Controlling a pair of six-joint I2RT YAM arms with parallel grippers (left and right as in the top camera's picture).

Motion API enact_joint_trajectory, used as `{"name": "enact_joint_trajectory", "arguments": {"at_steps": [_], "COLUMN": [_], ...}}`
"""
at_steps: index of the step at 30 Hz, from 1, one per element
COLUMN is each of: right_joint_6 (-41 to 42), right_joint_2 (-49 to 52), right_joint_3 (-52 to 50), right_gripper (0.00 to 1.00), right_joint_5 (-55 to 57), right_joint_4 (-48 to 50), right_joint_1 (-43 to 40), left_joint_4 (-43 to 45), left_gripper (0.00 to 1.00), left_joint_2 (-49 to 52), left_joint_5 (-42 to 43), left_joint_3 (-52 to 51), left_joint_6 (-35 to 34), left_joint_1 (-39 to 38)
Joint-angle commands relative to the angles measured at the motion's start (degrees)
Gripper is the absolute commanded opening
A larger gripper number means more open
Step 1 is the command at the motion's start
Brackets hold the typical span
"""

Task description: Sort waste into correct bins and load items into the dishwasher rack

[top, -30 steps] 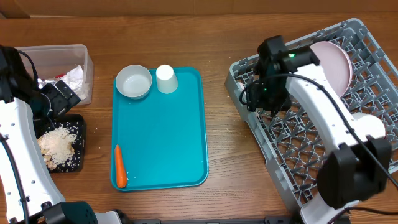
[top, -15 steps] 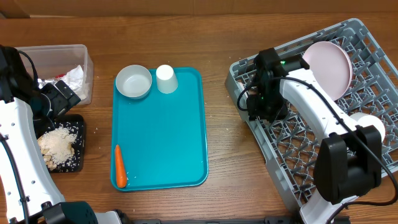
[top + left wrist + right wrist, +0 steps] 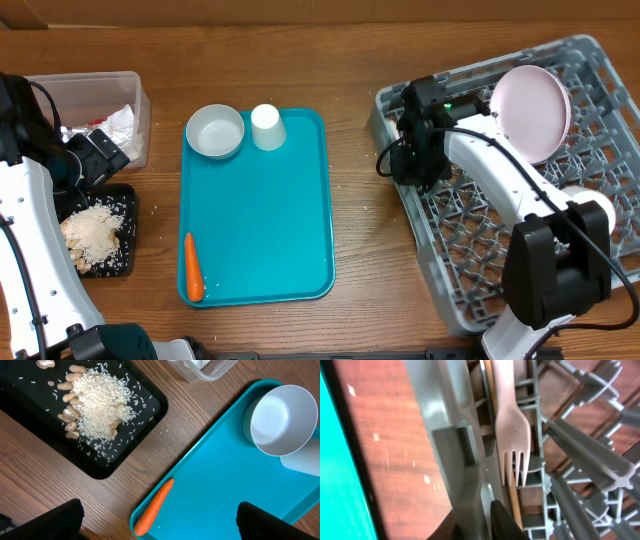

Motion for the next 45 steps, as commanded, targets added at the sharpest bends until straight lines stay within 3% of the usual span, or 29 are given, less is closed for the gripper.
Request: {"name": "enact_joint_trajectory", "arguments": {"at_steps": [1,7,27,45], "right_joint_6": [8.7,8.7,5.31,-7.8], "right_joint_2": [0.37,0.37,0.37,0.37], "right_joint_3": [-0.42,-0.42,-0.31,-0.26], "right_gripper": [0.08,0.04,0.04,0.05], "right_joint_5": [0.2,1.18,2.25,-3.69], "right_joint_4": [-0.07,2.64,15.08,18.56], "right_joint_1": [-0.76,-0.87,-0.87,-0.81], "left_joint_4": [0.04,0.04,0.04,0.04], "left_gripper": [1.0,1.0,1.0,1.0], "left_joint_2": [-0.02,-0.02,-0.02,-0.02], "left_joint_5": [-0.61,-0.61,-0.61,-0.61], "left_joint_3": [-0.04,-0.04,-0.04,-0.04], "left_joint_6": [-0.98,-0.98,-0.98,-0.98], "left_joint_1": [0.2,0.2,0.2,0.2]}}
